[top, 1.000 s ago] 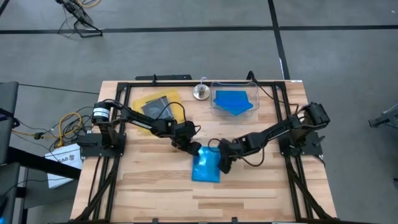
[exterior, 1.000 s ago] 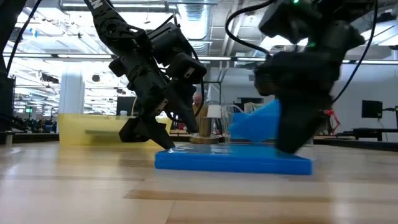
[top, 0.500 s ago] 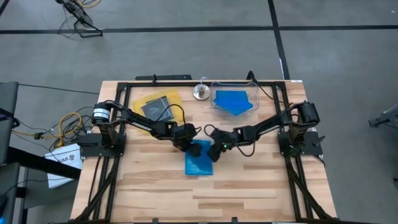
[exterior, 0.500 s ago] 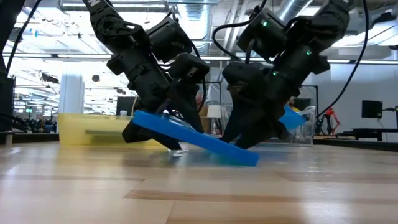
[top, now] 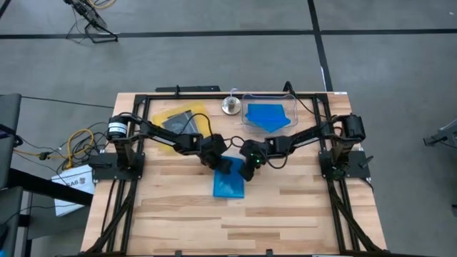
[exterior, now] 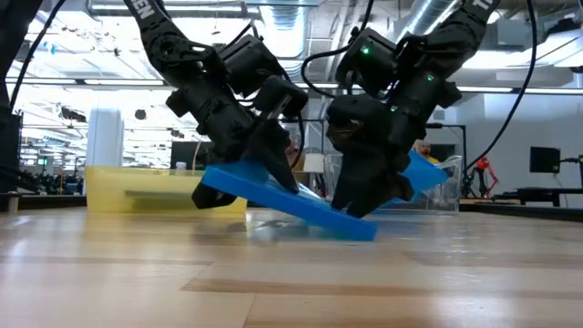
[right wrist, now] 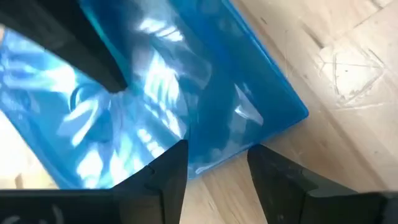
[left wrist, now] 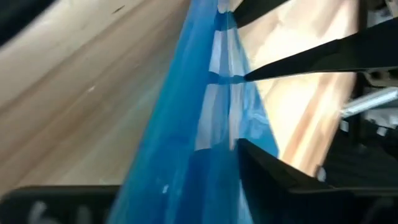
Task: Pick & place jewel cases by type
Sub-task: Put the blue CD case into the transparent bin
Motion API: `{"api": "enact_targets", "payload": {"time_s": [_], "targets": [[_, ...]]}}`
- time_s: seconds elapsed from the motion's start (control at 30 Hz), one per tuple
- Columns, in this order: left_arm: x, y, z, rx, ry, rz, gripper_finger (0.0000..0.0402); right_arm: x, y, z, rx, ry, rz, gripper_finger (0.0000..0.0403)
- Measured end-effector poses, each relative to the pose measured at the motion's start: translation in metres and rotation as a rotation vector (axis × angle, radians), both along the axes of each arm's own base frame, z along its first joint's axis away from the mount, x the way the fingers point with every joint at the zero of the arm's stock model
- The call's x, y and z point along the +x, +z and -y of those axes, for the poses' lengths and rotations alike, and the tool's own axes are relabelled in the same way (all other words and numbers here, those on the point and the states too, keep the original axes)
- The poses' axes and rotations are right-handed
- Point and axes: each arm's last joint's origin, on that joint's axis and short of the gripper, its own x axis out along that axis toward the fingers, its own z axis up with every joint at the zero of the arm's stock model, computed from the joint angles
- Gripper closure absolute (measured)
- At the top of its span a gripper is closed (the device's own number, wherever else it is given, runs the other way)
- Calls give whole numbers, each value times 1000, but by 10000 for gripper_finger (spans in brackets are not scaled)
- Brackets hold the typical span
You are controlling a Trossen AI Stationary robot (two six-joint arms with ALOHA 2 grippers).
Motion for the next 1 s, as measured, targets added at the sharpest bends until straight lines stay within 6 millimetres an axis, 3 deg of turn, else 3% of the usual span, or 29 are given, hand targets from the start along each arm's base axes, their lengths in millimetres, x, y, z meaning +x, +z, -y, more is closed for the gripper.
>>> {"api": "enact_targets", "payload": {"time_s": [0.17, 0.5, 0.77, 1.0], "targets": [[-1, 2, -14, -73, -75, 36, 343, 3, 6, 4, 38, 59, -3, 246], [-10, 15, -34, -327, -301, 134, 345, 18, 42, 6, 80, 238, -45, 247], [-24, 60, -48, -420, -451, 304, 347, 16, 79, 13, -15, 373, -154, 247], [-41, 112, -55, -168, -400, 499, 347, -22, 127, 11, -54, 415, -163, 250]]}}
